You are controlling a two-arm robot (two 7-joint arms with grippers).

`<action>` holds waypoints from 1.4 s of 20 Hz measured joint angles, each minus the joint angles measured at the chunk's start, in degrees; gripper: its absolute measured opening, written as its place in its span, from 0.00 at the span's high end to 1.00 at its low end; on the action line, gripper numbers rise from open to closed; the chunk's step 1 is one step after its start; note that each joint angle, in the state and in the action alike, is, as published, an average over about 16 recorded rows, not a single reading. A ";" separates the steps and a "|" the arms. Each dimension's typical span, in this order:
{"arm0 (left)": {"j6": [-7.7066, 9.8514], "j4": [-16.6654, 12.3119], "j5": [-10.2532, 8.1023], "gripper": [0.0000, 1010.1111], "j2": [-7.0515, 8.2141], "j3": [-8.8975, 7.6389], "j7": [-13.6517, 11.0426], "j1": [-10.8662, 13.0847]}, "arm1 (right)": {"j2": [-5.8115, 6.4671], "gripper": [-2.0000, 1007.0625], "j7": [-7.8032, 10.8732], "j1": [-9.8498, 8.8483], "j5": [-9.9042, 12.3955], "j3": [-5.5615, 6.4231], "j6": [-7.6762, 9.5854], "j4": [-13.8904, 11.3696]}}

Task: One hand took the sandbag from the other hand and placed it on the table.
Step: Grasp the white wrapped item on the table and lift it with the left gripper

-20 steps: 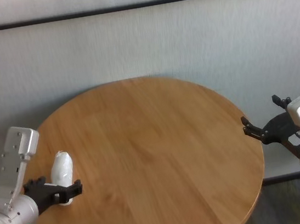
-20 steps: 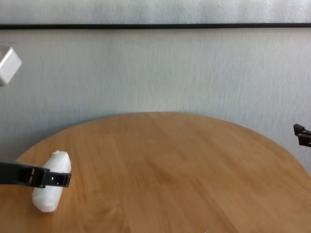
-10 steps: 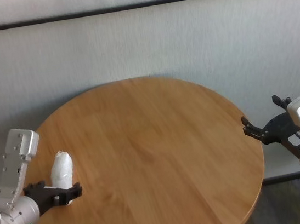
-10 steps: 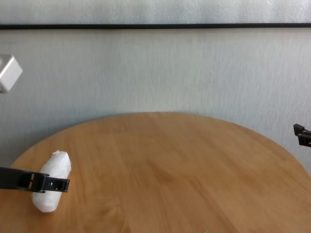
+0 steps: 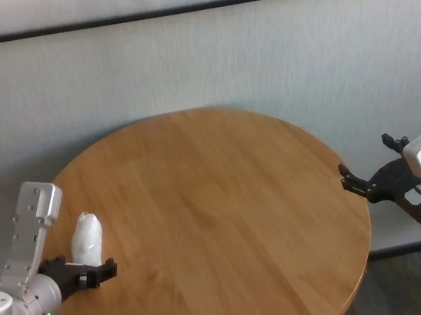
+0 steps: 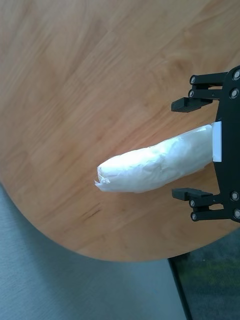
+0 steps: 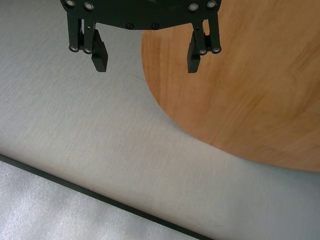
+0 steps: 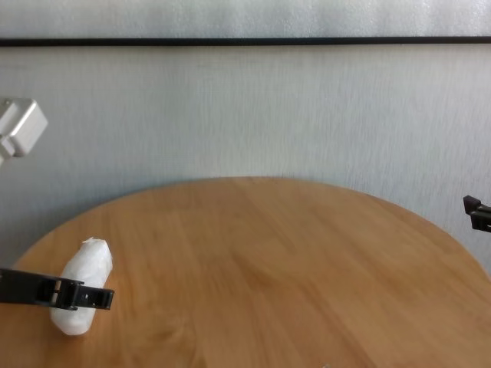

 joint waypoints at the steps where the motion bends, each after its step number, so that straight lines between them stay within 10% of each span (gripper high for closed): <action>1: 0.00 0.33 0.23 0.01 -0.18 0.06 -0.01 -0.16 | 0.00 0.01 0.00 0.00 0.00 0.00 0.00 0.00; 28: -0.75 5.44 4.62 0.01 -2.95 0.14 -1.64 -2.05 | 0.00 0.01 0.00 0.00 0.00 0.00 0.00 0.00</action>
